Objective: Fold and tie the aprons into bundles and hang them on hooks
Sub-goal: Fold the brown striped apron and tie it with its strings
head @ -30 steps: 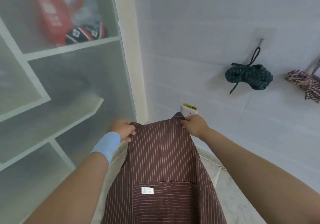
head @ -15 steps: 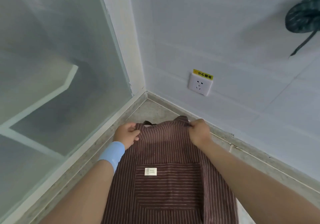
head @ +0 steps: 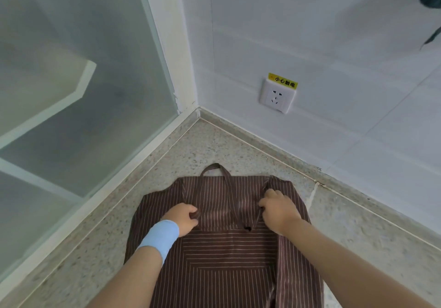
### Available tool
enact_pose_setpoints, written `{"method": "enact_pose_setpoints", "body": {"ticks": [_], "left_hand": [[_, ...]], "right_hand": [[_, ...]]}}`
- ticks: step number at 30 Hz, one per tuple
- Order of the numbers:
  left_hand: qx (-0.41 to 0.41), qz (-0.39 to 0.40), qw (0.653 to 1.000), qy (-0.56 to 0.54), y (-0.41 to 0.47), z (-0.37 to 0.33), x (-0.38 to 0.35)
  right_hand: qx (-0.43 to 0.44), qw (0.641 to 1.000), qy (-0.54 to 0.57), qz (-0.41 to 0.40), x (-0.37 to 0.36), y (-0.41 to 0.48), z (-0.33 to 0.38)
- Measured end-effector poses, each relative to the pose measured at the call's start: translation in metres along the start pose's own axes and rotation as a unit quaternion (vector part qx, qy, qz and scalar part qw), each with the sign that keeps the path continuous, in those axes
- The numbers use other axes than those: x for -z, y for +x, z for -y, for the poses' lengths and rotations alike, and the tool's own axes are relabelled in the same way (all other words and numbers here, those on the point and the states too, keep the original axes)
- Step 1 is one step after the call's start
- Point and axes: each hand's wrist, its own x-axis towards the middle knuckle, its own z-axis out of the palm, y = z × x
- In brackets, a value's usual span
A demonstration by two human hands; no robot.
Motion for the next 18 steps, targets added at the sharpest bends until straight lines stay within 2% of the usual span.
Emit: {"method": "enact_pose_setpoints", "body": {"ticks": [4, 8, 9, 11, 13, 14, 16, 18], "left_hand": [[0.016, -0.059, 0.983, -0.171, 0.008, -0.012, -0.013], [0.014, -0.097, 0.947, -0.307, 0.006, -0.013, -0.015], [-0.003, -0.104, 0.938, -0.331, 0.004, -0.012, -0.014], [-0.041, -0.115, 0.924, -0.362, -0.008, -0.009, -0.009], [-0.062, -0.099, 0.927, -0.356, -0.017, -0.004, -0.005], [-0.062, -0.067, 0.94, -0.328, -0.022, 0.001, -0.003], [-0.053, 0.036, 0.977, -0.201, -0.025, 0.012, -0.004], [-0.012, 0.136, 0.989, -0.061, -0.025, 0.015, -0.005]], "right_hand": [[-0.007, 0.985, 0.172, 0.028, -0.01, 0.001, 0.032], [-0.026, 0.959, 0.27, 0.077, -0.024, 0.01, 0.051], [-0.04, 0.951, 0.3, 0.07, -0.026, 0.012, 0.052], [-0.034, 0.944, 0.328, 0.006, -0.026, 0.008, 0.051], [0.047, 0.955, 0.281, -0.084, -0.024, 0.006, 0.042], [0.106, 0.963, 0.233, -0.089, -0.021, 0.001, 0.036], [0.2, 0.977, 0.079, 0.003, -0.01, -0.013, 0.029], [0.23, 0.963, -0.089, 0.111, -0.001, -0.025, 0.026]]}}
